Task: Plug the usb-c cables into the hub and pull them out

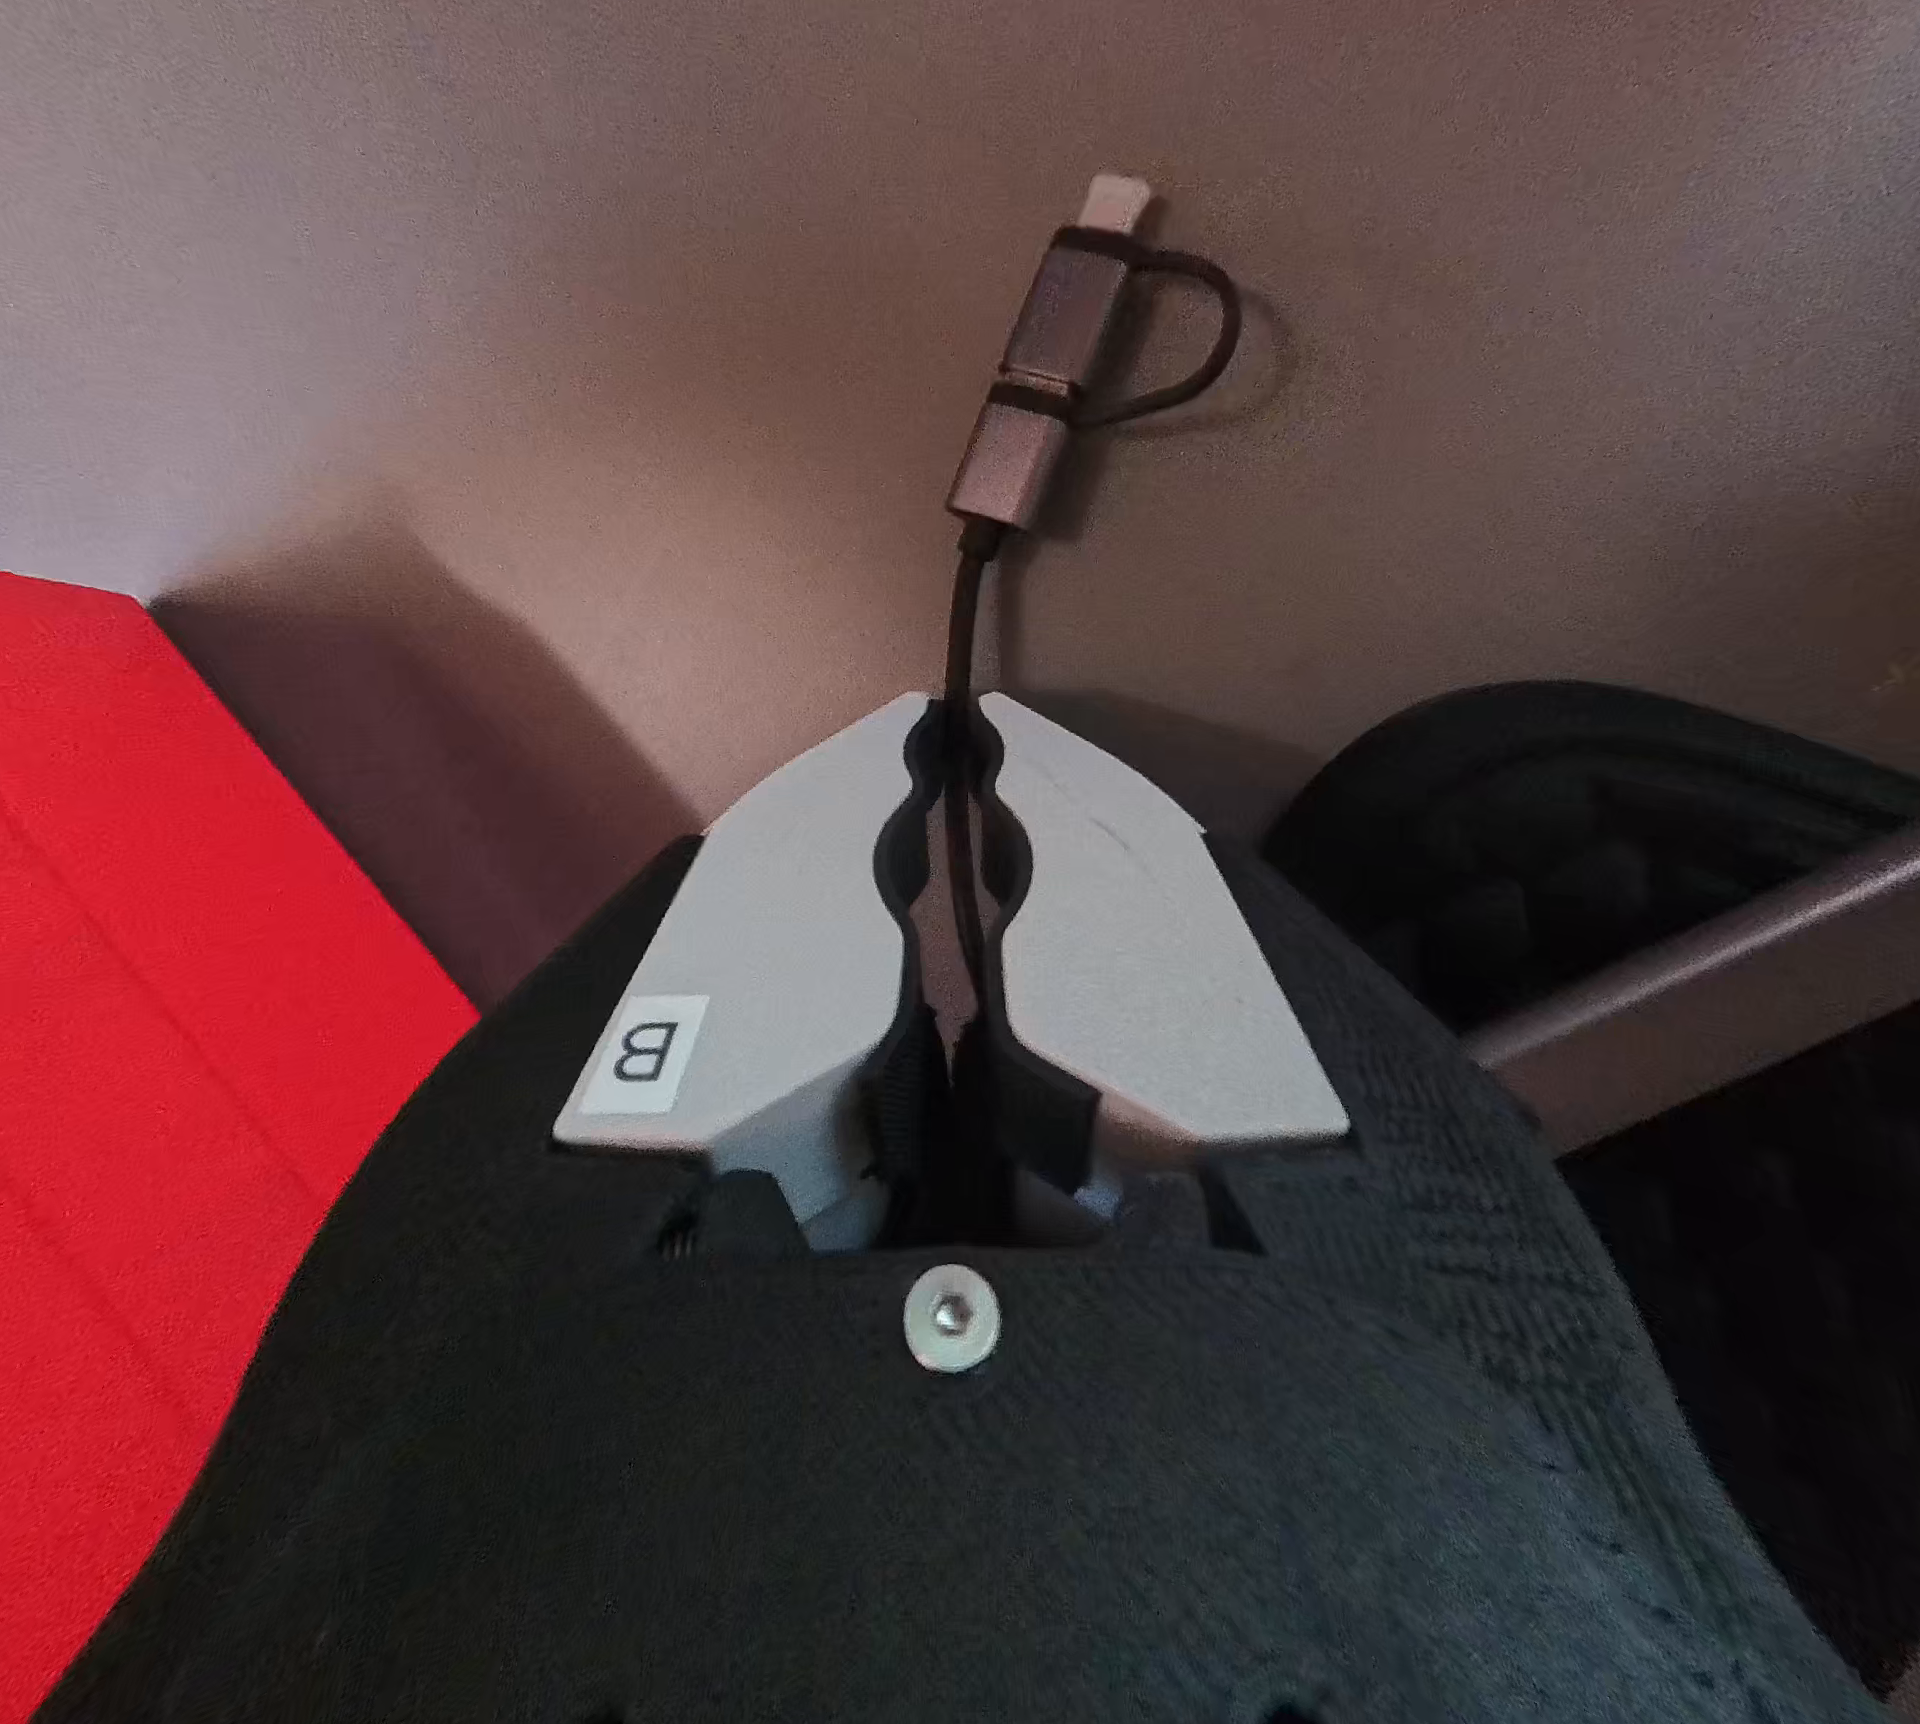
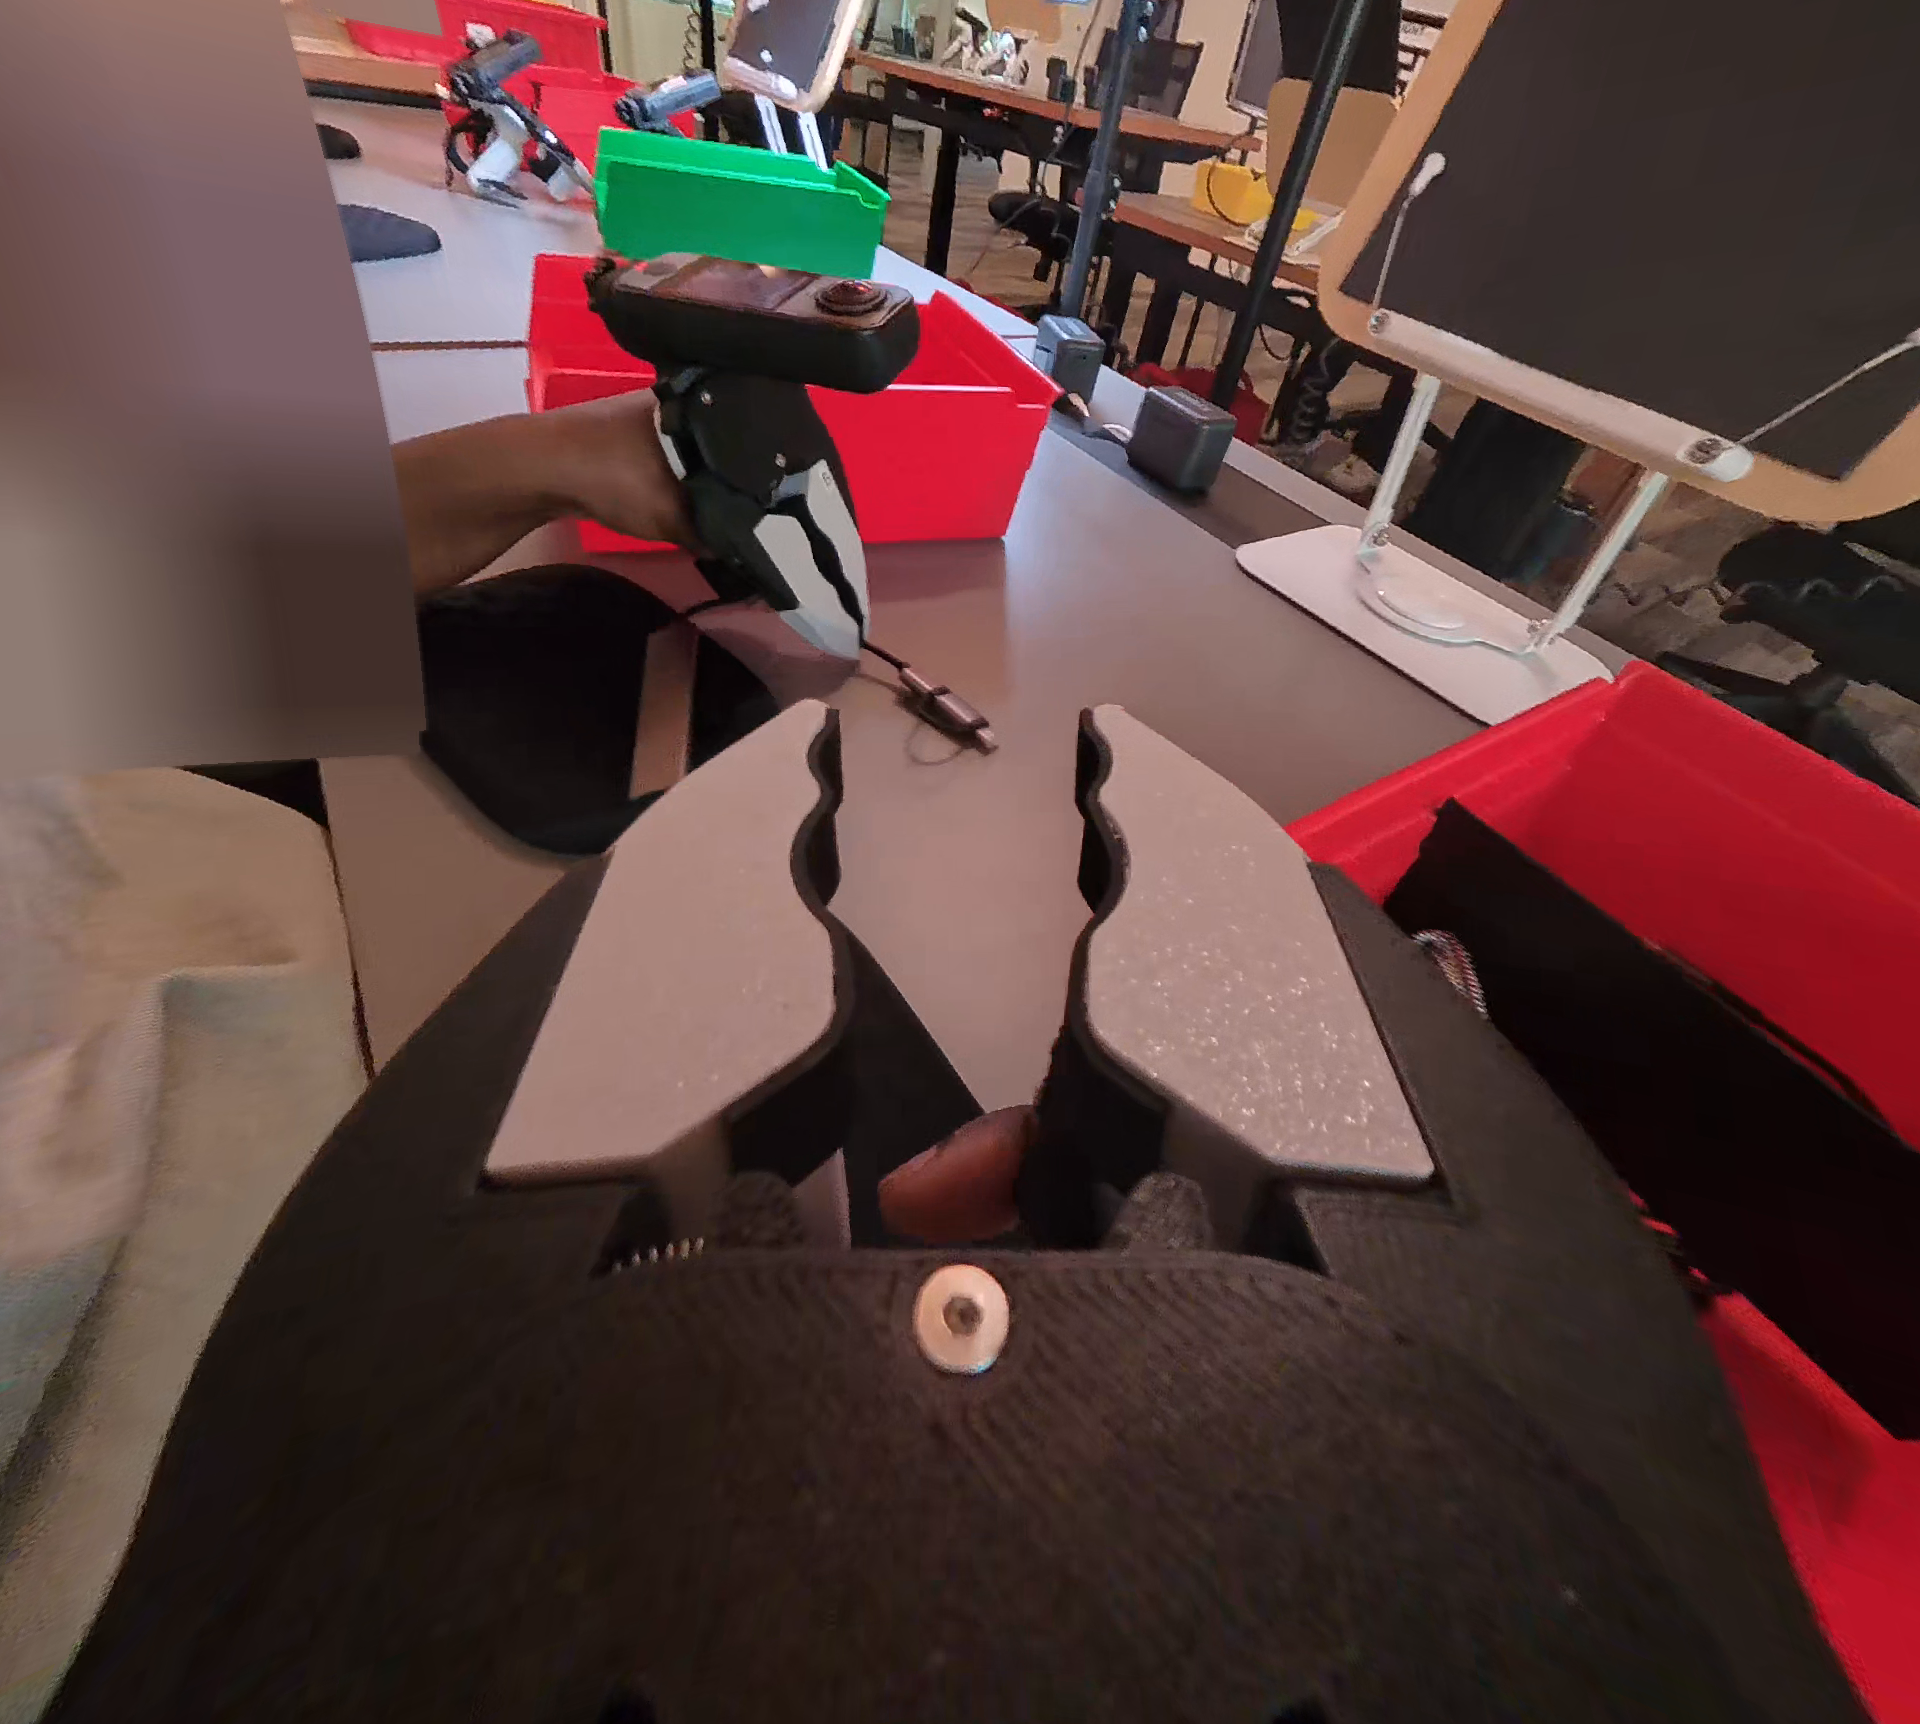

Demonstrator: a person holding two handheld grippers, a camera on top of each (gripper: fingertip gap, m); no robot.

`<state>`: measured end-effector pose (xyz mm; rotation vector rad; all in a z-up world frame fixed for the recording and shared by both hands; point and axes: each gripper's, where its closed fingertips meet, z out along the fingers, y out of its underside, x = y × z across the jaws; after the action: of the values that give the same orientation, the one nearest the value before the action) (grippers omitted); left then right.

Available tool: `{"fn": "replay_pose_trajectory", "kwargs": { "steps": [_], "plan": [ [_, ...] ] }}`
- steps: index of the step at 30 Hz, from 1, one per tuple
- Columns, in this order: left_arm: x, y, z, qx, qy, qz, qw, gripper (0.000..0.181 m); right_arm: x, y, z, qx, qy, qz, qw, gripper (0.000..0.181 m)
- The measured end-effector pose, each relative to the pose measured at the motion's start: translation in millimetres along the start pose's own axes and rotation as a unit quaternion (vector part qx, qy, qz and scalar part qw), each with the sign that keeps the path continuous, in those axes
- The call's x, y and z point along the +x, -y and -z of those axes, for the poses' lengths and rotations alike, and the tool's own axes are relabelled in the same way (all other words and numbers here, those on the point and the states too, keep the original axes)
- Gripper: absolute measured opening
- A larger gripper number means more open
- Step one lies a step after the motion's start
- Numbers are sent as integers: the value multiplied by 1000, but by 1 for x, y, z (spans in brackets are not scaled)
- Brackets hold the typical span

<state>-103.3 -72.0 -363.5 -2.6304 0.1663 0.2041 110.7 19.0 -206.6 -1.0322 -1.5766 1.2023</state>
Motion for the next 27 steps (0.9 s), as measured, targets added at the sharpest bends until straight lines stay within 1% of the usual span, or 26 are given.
{"fn": "replay_pose_trajectory", "kwargs": {
  "steps": [1, 3, 6, 10, 12, 15, 17, 18, 19, 20, 21, 22, 25, 27],
  "plan": [
    [2, 5, 4, 23, 2, -4, 1000, 2, -4, 0, -1, 7, 8, -3, 1000, 41],
    [6, 22, 19, 91, 4, -7, 996, 2, -11, 2, -6, 21, 23, -8, 999, 39],
    [13, 55, 56, 217, 24, -23, 976, 2, -24, 7, -21, 41, 57, -37, 997, 38],
    [30, 96, 117, 378, 36, -30, 925, 2, -58, 0, -51, 21, 130, -68, 989, 46],
    [42, 110, 145, 442, 28, -32, 896, 2, -79, -3, -69, 12, 170, -87, 982, 59],
    [68, 125, 176, 509, -3, -47, 860, 2, -103, -7, -100, -10, 186, -91, 978, 74],
    [83, 132, 192, 542, -17, -55, 838, 2, -114, -13, -119, -39, 174, -62, 982, 75],
    [90, 134, 201, 559, -27, -57, 827, 2, -114, -18, -127, -58, 151, -40, 986, 68],
    [95, 136, 209, 574, -39, -57, 816, 2, -111, -22, -133, -72, 120, -13, 990, 56],
    [100, 137, 215, 585, -53, -56, 807, 2, -106, -24, -137, -76, 90, 17, 993, 39],
    [103, 137, 220, 593, -66, -54, 801, 2, -101, -23, -138, -72, 61, 43, 995, 14],
    [103, 136, 225, 601, -74, -50, 794, 2, -96, -21, -138, -65, 37, 63, 995, 0],
    [99, 131, 232, 618, -91, -31, 780, 1, -91, -18, -132, -62, 19, 78, 995, 0],
    [96, 129, 237, 630, -101, -16, 770, 1, -87, -13, -129, -47, 9, 81, 996, 0]
  ]
}}
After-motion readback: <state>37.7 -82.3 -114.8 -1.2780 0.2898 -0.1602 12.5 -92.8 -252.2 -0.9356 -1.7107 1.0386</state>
